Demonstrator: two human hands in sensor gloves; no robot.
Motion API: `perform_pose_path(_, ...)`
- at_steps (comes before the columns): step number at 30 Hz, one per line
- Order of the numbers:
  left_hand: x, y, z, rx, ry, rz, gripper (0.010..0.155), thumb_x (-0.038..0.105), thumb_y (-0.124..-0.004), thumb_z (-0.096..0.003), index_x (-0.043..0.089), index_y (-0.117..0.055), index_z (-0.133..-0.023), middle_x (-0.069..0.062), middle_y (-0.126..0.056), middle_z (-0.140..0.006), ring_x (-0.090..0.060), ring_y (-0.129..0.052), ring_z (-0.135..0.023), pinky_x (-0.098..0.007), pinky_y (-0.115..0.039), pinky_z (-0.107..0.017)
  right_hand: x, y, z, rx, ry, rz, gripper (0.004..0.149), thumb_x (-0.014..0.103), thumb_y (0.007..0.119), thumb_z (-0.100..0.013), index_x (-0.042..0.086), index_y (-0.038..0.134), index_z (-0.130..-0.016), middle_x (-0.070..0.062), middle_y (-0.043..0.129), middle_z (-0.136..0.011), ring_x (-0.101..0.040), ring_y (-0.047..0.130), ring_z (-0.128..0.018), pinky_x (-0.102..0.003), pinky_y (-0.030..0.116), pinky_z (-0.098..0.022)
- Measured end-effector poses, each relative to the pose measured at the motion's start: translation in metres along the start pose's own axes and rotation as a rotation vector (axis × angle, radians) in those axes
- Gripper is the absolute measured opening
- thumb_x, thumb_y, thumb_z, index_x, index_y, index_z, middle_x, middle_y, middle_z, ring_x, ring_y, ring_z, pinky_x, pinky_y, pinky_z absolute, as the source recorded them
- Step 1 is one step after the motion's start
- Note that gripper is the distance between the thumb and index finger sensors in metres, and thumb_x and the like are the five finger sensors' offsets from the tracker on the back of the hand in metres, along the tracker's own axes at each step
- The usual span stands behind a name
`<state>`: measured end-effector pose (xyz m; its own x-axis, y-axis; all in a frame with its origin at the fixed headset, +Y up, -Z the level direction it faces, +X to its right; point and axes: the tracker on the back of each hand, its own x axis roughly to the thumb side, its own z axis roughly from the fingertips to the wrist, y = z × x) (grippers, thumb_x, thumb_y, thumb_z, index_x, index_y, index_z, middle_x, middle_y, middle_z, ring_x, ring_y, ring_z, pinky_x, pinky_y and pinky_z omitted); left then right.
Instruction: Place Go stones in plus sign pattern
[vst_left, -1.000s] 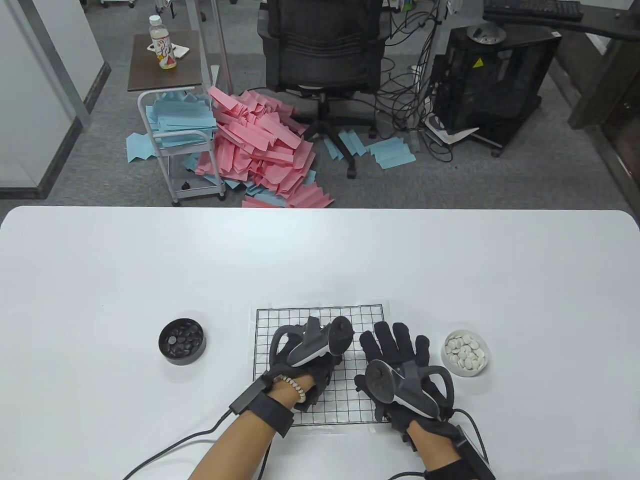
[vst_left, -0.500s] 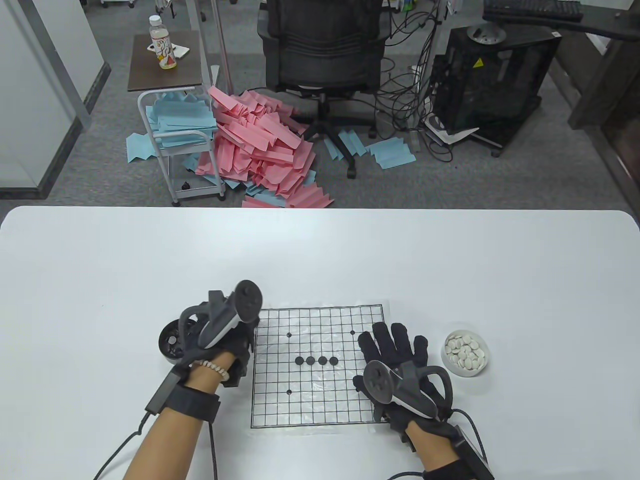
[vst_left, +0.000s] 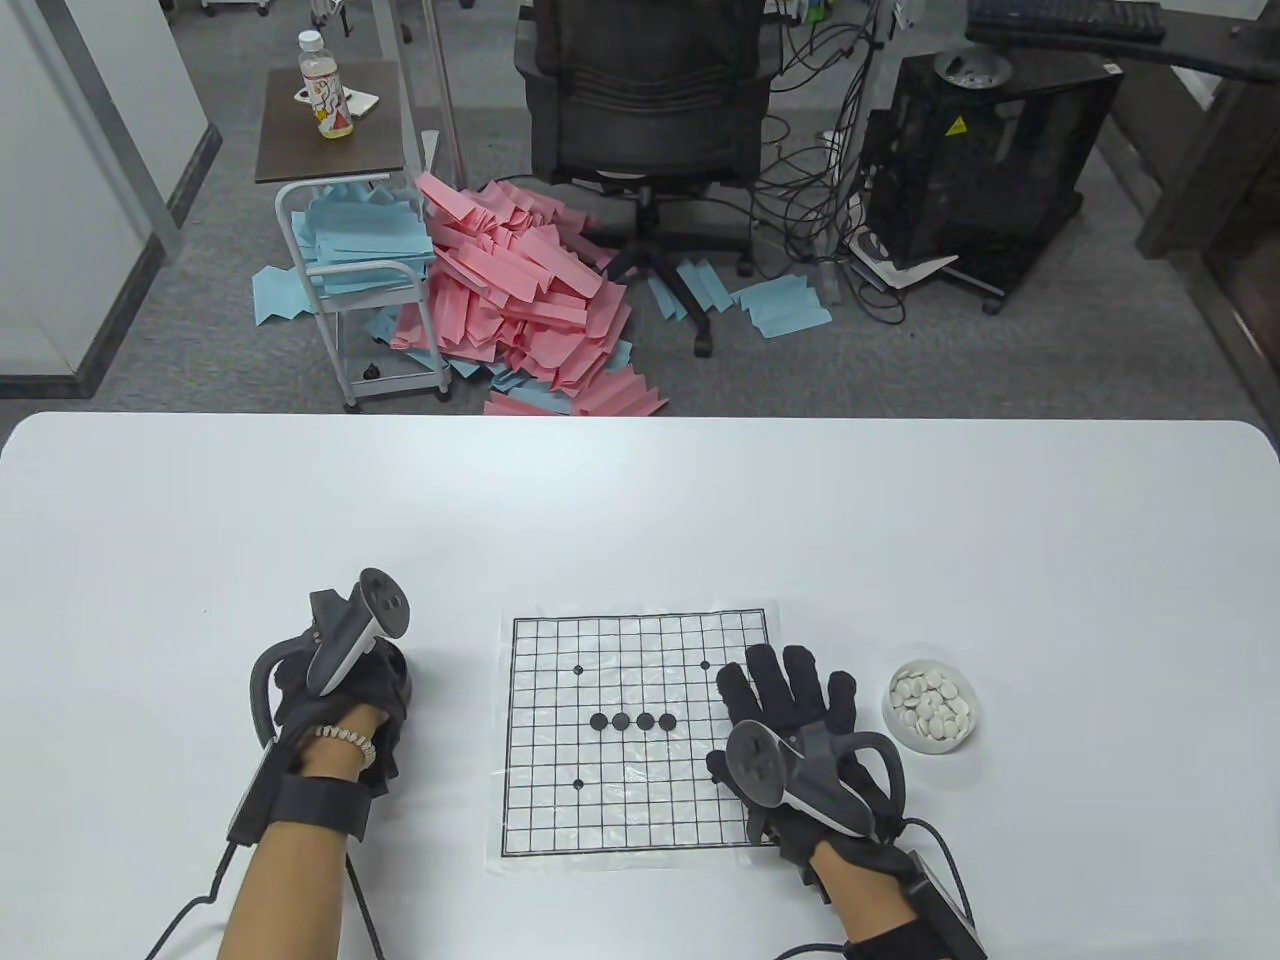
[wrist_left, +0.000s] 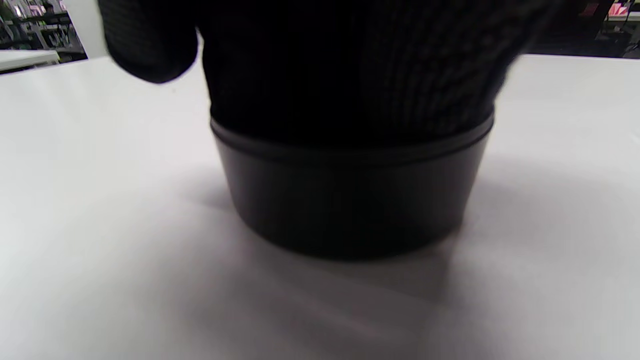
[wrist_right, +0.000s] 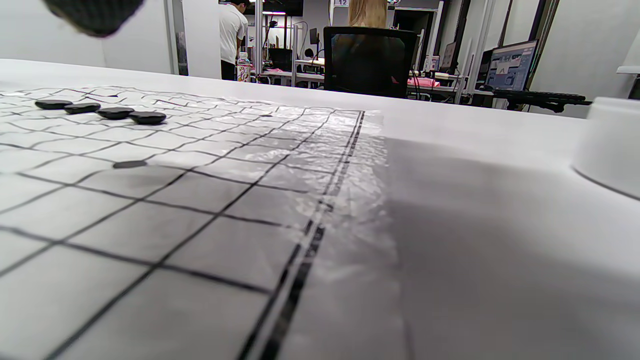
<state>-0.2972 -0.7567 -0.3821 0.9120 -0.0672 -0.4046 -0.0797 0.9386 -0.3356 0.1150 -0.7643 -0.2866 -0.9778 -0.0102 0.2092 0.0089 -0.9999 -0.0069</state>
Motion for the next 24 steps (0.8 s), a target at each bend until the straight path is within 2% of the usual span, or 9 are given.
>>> perform_pose_path(1,-0.002,0.0,0.0,0.042,0.012,0.03,0.055,0.039,-0.096,-0.0329,0.029,-0.089,-0.086,-0.002,-0.098,-0.092,-0.024,-0.1,-0.062,-0.053,-0.076,-0.057,0.0,0.0,0.0,0.0,-0.001,0.001,0.083,0.061,0.074,-0.042,0.035,0.035,-0.111,-0.004,0.026,-0.121,-0.042,0.026,-0.114,-0.073,0.029,-0.076)
perform_pose_path(2,-0.002,-0.001,-0.001,0.041,0.011,0.045,0.055,0.038,-0.097,-0.0319,0.028,-0.09,-0.086,-0.005,-0.099,-0.091,-0.025,-0.1,-0.06,-0.053,-0.076,-0.056,0.0,0.0,0.0,0.0,-0.001,0.001,0.083,0.061,0.074,-0.042,0.035,0.035,-0.111,-0.003,0.026,-0.121,-0.042,0.026,-0.114,-0.073,0.029,-0.076)
perform_pose_path(3,-0.002,-0.001,-0.001,0.033,0.013,0.031,0.056,0.038,-0.098,-0.0315,0.029,-0.089,-0.086,-0.003,-0.099,-0.09,-0.024,-0.1,-0.06,-0.053,-0.076,-0.057,0.0,0.0,0.0,0.0,-0.001,0.002,0.083,0.061,0.074,-0.042,0.035,0.035,-0.111,-0.003,0.026,-0.121,-0.043,0.026,-0.114,-0.073,0.029,-0.076)
perform_pose_path(10,0.003,-0.008,0.0,0.179,-0.02,-0.066,0.046,0.037,-0.1,-0.0288,0.031,-0.095,-0.074,0.003,-0.107,-0.073,-0.021,-0.103,-0.048,-0.052,-0.08,-0.054,0.0,0.0,0.0,0.006,0.004,0.002,0.083,0.061,0.074,-0.042,0.035,0.035,-0.111,-0.004,0.026,-0.121,-0.042,0.026,-0.114,-0.073,0.029,-0.076)
perform_pose_path(18,-0.003,-0.008,0.002,0.217,-0.037,-0.026,0.043,0.036,-0.1,-0.028,0.031,-0.096,-0.07,0.004,-0.107,-0.068,-0.02,-0.102,-0.047,-0.053,-0.079,-0.054,-0.001,0.0,0.0,0.007,0.007,0.006,0.083,0.061,0.074,-0.042,0.035,0.035,-0.111,-0.004,0.026,-0.121,-0.043,0.026,-0.114,-0.073,0.029,-0.076)
perform_pose_path(24,-0.007,0.001,0.009,0.258,-0.051,-0.012,0.039,0.032,-0.097,-0.0307,0.03,-0.098,-0.069,0.001,-0.107,-0.067,-0.023,-0.103,-0.046,-0.053,-0.079,-0.054,-0.002,-0.001,0.0,0.001,0.007,0.003,0.083,0.061,0.074,-0.042,0.035,0.035,-0.111,-0.003,0.026,-0.121,-0.042,0.026,-0.114,-0.073,0.029,-0.076)
